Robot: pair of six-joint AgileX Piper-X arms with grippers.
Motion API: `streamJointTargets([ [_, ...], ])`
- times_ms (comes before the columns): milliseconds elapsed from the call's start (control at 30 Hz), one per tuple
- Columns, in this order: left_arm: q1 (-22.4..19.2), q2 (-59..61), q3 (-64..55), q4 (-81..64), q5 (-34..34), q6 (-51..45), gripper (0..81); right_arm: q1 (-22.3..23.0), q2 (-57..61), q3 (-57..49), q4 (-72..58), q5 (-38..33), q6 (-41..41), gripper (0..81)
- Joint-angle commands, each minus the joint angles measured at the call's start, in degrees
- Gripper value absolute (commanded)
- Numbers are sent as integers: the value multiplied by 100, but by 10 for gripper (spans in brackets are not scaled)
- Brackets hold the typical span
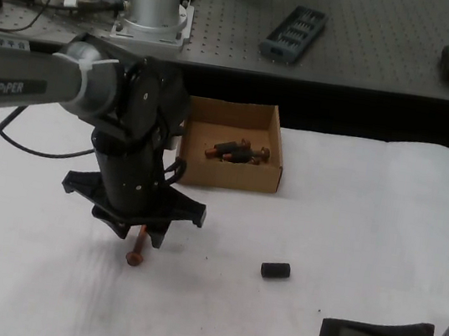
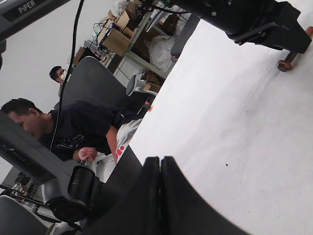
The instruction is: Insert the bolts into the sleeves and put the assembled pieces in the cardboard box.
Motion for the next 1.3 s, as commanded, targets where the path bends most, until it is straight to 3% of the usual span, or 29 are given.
streamJointTargets([
  [0,-6,-21,-30,215,-254,125,356,28,-70,-17,-132,-90,97,18],
  [333,18,-21,-30,533,-488,384,356,28,-70,-17,-1388,-90,797,18],
  [767,-9,385,-30,630,124,-162,356,28,-70,-17,-1394,-113,796,18],
  [1033,-24,451,-43,731,124,399,117,28,-70,-17,-1394,-108,796,18],
  [1267,-120,451,-43,1553,112,2159,96,28,-70,-17,-1394,-44,761,18],
])
